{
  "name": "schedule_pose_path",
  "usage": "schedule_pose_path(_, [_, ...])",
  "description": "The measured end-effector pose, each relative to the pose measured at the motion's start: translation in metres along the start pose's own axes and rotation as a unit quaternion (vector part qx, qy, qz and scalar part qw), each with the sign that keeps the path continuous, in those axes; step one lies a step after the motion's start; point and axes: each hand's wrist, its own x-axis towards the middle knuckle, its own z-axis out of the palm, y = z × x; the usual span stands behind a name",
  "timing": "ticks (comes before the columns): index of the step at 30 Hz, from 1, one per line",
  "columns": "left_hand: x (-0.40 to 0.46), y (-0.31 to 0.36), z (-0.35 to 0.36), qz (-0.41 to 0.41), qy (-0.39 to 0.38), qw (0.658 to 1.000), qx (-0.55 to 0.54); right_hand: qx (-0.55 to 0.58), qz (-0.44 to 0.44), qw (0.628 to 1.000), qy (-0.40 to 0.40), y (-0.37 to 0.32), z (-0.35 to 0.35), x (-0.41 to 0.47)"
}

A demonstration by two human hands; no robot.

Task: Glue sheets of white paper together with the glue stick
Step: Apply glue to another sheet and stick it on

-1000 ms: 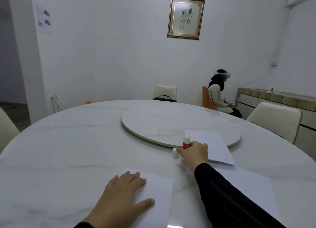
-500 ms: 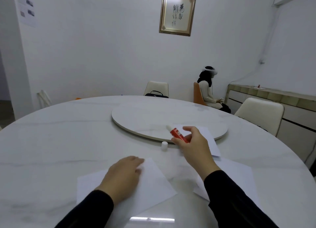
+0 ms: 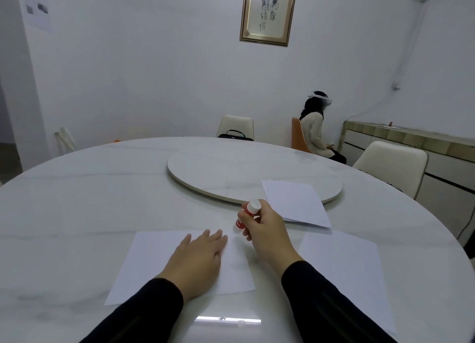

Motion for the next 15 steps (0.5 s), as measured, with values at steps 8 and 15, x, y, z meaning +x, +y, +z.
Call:
schedule_pose_path(8, [0.003, -0.001, 0.003, -0.004, -0.005, 1.000, 0.007, -0.052, -0.009, 0.997, -0.060, 0.004, -0.003, 0.000])
schedule_pose_path(15, [0.002, -0.002, 0.005, -0.006, -0.005, 1.000, 0.003, -0.013, -0.091, 0.996, -0.005, -0.004, -0.018, -0.008])
